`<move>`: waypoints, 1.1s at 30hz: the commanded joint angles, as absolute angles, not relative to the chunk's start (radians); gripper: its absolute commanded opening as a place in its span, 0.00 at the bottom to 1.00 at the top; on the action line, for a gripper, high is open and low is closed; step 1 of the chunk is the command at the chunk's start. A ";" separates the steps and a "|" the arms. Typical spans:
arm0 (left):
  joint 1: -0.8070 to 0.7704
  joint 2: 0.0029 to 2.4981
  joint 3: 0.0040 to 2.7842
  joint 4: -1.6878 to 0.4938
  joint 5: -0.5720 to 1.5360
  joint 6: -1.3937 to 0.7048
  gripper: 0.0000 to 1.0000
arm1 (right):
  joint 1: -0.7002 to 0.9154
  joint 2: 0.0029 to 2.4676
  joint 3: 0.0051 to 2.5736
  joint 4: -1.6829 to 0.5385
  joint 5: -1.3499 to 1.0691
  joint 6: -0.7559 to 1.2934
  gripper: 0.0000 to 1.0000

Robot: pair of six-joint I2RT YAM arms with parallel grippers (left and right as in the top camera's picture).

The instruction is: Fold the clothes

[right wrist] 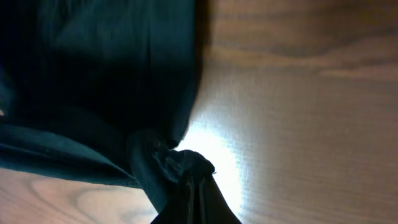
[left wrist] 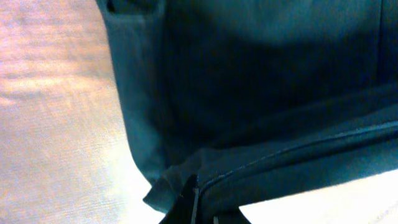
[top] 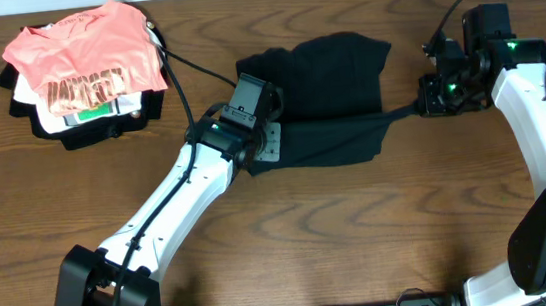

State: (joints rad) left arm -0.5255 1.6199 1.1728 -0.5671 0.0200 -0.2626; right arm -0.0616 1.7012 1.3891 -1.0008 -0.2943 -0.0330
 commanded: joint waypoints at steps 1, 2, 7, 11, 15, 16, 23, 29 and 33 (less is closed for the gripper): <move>-0.508 1.628 1.172 -0.524 -0.065 -0.268 0.06 | -0.070 1.705 1.386 -0.976 -0.288 -0.023 0.01; -0.503 1.628 1.172 -0.507 -0.065 -0.268 0.06 | -0.070 1.705 1.386 -0.965 -0.289 -0.023 0.01; -0.471 1.628 1.172 -0.418 -0.066 -0.268 0.06 | -0.069 1.705 1.386 -0.911 -0.288 -0.023 0.01; -0.440 1.627 1.173 -0.333 -0.073 -0.267 0.06 | -0.069 1.705 1.386 -0.838 -0.289 -0.023 0.01; -0.411 1.627 1.173 -0.258 -0.073 -0.267 0.06 | -0.069 1.705 1.386 -0.755 -0.288 -0.023 0.01; -0.408 1.627 1.173 -0.243 -0.073 -0.265 0.06 | -0.069 1.705 1.386 -0.737 -0.288 -0.023 0.01; -0.405 1.612 1.177 -0.266 -0.069 -0.264 0.06 | -0.069 1.703 1.390 -0.741 -0.357 -0.014 0.01; -0.411 1.539 1.178 -0.456 0.019 -0.265 0.06 | -0.069 1.654 1.394 -0.900 -0.382 -0.012 0.01; -0.411 1.463 1.178 -0.622 0.100 -0.268 0.06 | -0.069 1.591 1.394 -1.053 -0.381 -0.011 0.01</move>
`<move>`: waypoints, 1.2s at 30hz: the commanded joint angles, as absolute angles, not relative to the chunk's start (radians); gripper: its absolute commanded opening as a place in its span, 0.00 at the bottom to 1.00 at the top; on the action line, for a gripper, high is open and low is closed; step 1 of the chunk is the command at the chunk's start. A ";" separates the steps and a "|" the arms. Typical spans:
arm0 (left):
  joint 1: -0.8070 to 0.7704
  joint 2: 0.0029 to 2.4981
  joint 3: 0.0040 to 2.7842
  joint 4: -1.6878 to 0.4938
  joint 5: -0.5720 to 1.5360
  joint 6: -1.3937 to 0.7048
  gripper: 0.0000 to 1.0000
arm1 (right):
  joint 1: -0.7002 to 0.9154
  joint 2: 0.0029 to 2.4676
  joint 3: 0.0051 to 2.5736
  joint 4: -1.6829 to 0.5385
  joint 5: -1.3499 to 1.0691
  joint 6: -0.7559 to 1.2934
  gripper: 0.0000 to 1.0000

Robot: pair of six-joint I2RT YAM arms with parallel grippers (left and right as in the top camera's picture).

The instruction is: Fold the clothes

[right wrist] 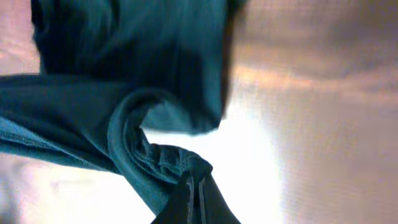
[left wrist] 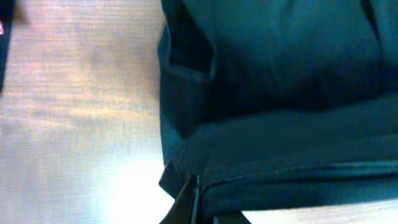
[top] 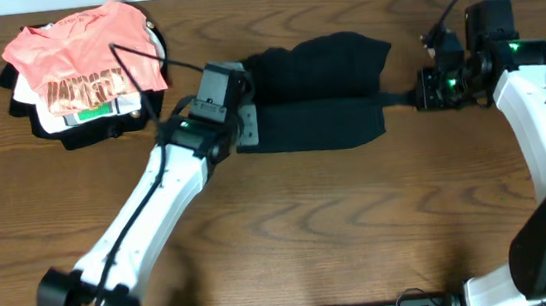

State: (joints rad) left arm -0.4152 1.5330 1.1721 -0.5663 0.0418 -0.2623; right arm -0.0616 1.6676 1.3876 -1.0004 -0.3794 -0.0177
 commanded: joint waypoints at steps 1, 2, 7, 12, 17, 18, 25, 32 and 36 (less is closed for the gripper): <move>-0.411 1.447 1.178 -0.658 0.117 -0.268 0.06 | -0.069 1.576 1.394 -1.088 -0.380 -0.012 0.01; -0.411 1.430 1.178 -0.699 0.134 -0.268 0.06 | -0.069 1.559 1.394 -1.134 -0.373 -0.012 0.01; -0.412 1.382 1.177 -0.887 0.205 -0.305 0.06 | -0.069 1.512 1.394 -1.298 -0.369 -0.012 0.01; -0.412 1.381 1.177 -1.025 0.229 -0.320 0.06 | -0.066 1.509 1.393 -1.407 -0.328 -0.012 0.01; -0.412 1.381 1.177 -1.106 0.233 -0.320 0.07 | -0.063 1.509 1.392 -1.462 -0.284 -0.012 0.01; -0.412 1.381 1.177 -1.114 0.233 -0.320 0.08 | -0.064 1.509 1.392 -1.470 -0.275 -0.012 0.01; -0.412 1.381 1.177 -1.122 0.247 -0.320 0.17 | -0.063 1.509 1.392 -1.477 -0.257 -0.012 0.04; -0.412 1.381 1.177 -1.125 0.248 -0.320 0.17 | -0.063 1.509 1.392 -1.483 -0.257 -0.013 0.03; -0.412 1.381 1.177 -1.126 0.248 -0.320 0.16 | -0.063 1.509 1.392 -1.496 -0.246 -0.016 0.03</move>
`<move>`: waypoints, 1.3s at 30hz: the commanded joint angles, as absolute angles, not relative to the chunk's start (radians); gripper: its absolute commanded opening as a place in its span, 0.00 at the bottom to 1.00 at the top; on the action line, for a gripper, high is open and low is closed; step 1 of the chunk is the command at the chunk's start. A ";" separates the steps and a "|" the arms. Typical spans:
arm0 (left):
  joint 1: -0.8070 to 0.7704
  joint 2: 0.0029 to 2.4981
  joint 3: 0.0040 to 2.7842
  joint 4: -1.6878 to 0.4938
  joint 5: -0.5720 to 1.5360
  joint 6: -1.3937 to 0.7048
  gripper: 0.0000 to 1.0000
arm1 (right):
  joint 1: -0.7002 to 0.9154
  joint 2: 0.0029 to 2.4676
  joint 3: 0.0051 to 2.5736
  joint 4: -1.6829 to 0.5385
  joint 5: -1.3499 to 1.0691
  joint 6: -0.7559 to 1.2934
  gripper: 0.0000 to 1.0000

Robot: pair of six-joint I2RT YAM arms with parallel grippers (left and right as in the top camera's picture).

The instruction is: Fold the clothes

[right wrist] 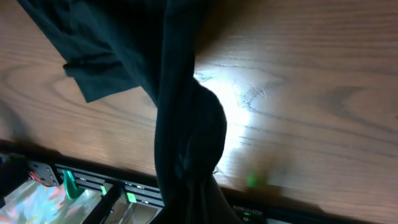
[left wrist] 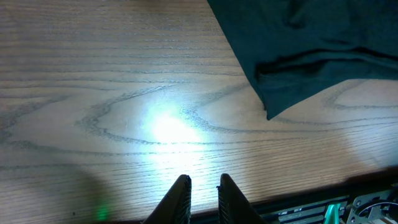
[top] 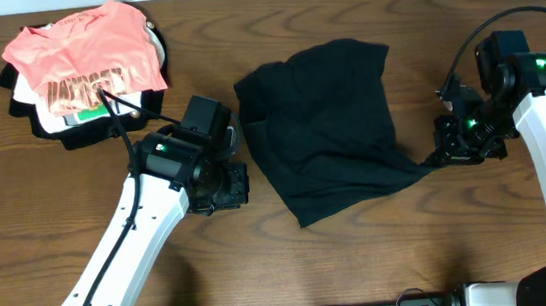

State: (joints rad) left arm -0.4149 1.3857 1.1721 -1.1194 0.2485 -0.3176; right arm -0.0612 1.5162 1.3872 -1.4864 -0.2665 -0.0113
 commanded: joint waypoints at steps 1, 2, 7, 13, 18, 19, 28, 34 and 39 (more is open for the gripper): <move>-0.412 1.381 1.177 -1.125 0.248 -0.320 0.17 | -0.063 1.509 1.392 -1.500 -0.241 -0.016 0.04; -0.412 1.381 1.177 -1.125 0.248 -0.320 0.17 | -0.063 1.509 1.392 -1.504 -0.234 -0.016 0.04; -0.412 1.381 1.177 -1.124 0.247 -0.319 0.17 | -0.064 1.509 1.392 -1.507 -0.210 -0.015 0.19; -0.412 1.381 1.177 -1.105 0.247 -0.319 0.21 | -0.064 1.509 1.392 -1.433 -0.158 0.023 0.35; -0.412 1.386 1.177 -1.027 0.231 -0.311 0.50 | -0.059 1.510 1.391 -1.346 -0.185 0.033 0.36; -0.412 1.388 1.177 -1.005 0.215 -0.311 0.58 | -0.055 1.510 1.389 -1.336 -0.192 0.033 0.36; -0.411 1.451 1.177 -0.676 0.093 -0.312 0.93 | 0.056 1.512 1.181 -1.175 -0.244 0.049 0.40; -0.409 1.525 1.177 -0.551 0.091 -0.311 0.98 | 0.076 1.512 1.038 -1.038 -0.254 0.078 0.52; -0.409 1.582 1.177 -0.540 0.091 -0.311 0.99 | 0.080 1.512 0.944 -0.901 -0.272 0.105 0.46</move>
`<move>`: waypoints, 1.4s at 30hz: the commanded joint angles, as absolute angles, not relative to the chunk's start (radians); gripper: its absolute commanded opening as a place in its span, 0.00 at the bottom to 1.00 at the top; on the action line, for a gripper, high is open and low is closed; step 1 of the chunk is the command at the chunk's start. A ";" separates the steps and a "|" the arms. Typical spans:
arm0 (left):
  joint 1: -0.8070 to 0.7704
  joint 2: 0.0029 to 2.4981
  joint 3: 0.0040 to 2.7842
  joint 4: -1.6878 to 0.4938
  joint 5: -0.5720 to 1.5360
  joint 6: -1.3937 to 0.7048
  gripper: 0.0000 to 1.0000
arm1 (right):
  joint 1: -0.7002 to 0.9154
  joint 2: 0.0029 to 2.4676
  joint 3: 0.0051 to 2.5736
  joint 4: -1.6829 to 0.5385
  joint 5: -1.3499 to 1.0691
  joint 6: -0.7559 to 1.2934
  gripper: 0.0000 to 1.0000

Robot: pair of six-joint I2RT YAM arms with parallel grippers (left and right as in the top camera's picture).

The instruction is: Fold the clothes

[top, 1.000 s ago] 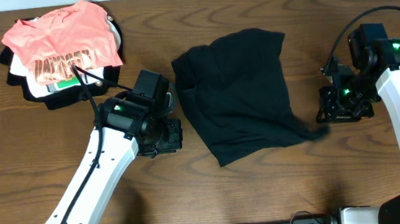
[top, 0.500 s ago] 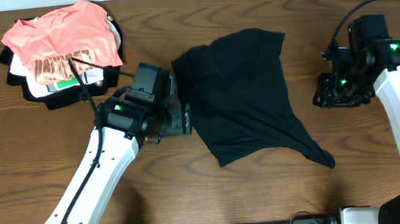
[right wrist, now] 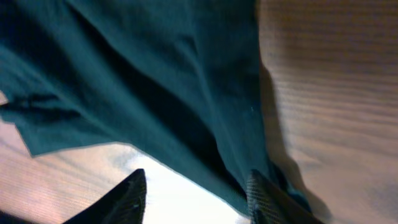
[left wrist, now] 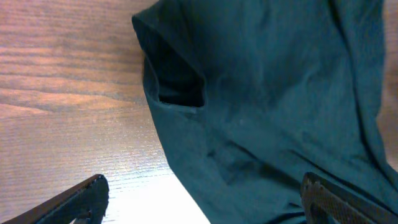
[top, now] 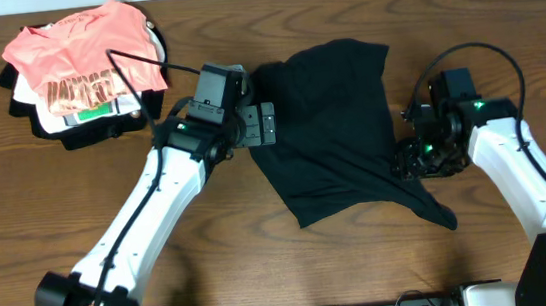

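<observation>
A black garment point(top: 336, 127) lies spread and rumpled on the middle of the wooden table, one corner trailing to the lower right. My left gripper point(top: 266, 126) stands open at its left edge; in the left wrist view the jaws point(left wrist: 199, 202) are wide apart over the dark cloth point(left wrist: 267, 93), near a sleeve opening. My right gripper point(top: 406, 160) is open at the garment's right edge. In the right wrist view its fingers point(right wrist: 196, 199) straddle the hem of the cloth point(right wrist: 155, 74) and grip nothing.
A stack of folded clothes with a pink shirt point(top: 83, 61) on top sits at the far left corner. A black cable runs from the left arm past that stack. Bare wood table point(top: 365, 275) lies in front of the garment.
My right gripper let go of the garment's corner, which now lies on the table, and moved left to the right edge. My left gripper moved from bare table to the left edge and opened.
At first both grippers were shut on the garment's ends, holding it stretched as a folded band; then the band sat farther back. Later the left had let go and the cloth lay spread, the right still holding a corner. Now both are open.
</observation>
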State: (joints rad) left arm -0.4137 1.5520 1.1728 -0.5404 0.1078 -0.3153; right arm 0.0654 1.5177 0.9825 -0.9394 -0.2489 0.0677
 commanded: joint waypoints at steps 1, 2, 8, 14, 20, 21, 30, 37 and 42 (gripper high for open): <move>-0.409 1.592 1.177 -0.540 0.091 -0.311 0.99 | 0.080 1.512 0.931 -0.878 -0.274 0.109 0.42; -0.409 1.602 1.177 -0.540 0.091 -0.311 1.00 | 0.080 1.512 0.913 -0.850 -0.280 0.115 0.36; -0.409 1.646 1.177 -0.540 0.092 -0.312 1.00 | 0.080 1.517 0.844 -0.757 -0.285 0.138 0.04; -0.409 1.648 1.177 -0.535 0.092 -0.312 1.00 | 0.080 1.528 0.810 -0.694 -0.284 0.146 0.01; -0.409 1.648 1.177 -0.533 0.092 -0.311 1.00 | 0.080 1.568 0.802 -0.655 -0.258 0.161 0.01; -0.409 1.648 1.177 -0.533 0.092 -0.312 1.00 | 0.080 1.578 0.802 -0.648 -0.255 0.161 0.01; -0.409 1.648 1.177 -0.533 0.092 -0.311 1.00 | 0.054 1.702 0.802 -0.544 -0.224 0.172 0.01; -0.409 1.648 1.177 -0.533 0.092 -0.312 1.00 | -0.024 1.760 0.802 -0.479 -0.084 0.238 0.01; -0.409 1.648 1.177 -0.532 0.092 -0.312 1.00 | -0.114 1.762 0.803 -0.334 -0.049 0.250 0.01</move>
